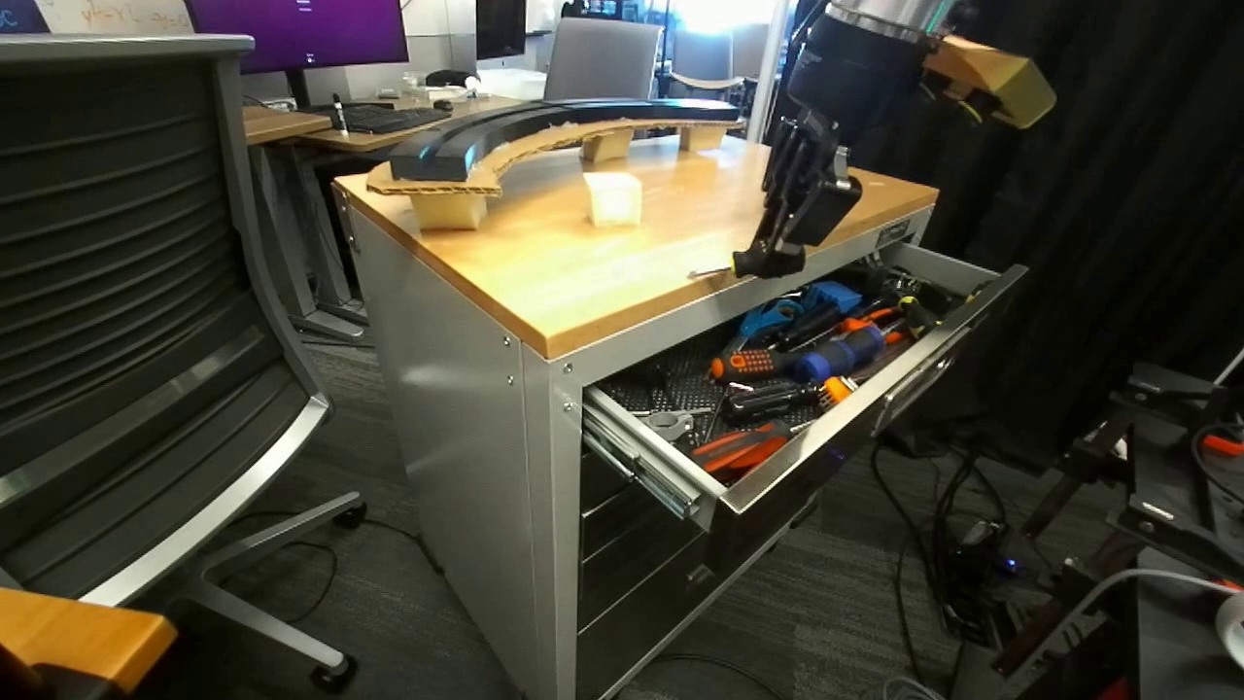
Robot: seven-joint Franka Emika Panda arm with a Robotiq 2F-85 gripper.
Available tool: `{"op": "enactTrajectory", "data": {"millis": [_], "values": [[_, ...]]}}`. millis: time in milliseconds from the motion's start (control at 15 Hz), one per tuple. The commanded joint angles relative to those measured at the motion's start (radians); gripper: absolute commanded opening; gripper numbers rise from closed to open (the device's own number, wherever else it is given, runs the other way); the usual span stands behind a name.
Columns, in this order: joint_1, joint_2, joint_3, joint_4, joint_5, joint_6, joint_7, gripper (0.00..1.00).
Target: Pick up the screwdriver from the countertop and place it in the open drawer then close the drawer
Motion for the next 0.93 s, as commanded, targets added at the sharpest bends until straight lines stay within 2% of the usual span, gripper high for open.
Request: {"op": "enactTrajectory", "data": {"millis": [0,133,267,333,467,600,867], "values": [[0.054,-0.016,-0.047,-0.006,-0.097,-0.052,0.012,0.66],[0.065,-0.011,-0.058,-0.008,-0.136,-0.072,0.014,0.81],[0.063,-0.013,-0.054,-0.024,-0.090,-0.114,-0.005,0.96],[0.063,-0.012,-0.053,-0.037,-0.070,-0.155,0.008,1.00],[0.059,0.007,-0.051,-0.063,-0.010,-0.234,0.028,1.00],[0.070,0.034,-0.068,-0.090,-0.039,-0.289,0.121,1.00],[0.081,0.061,-0.097,-0.128,-0.071,-0.299,0.269,1.00]]}}
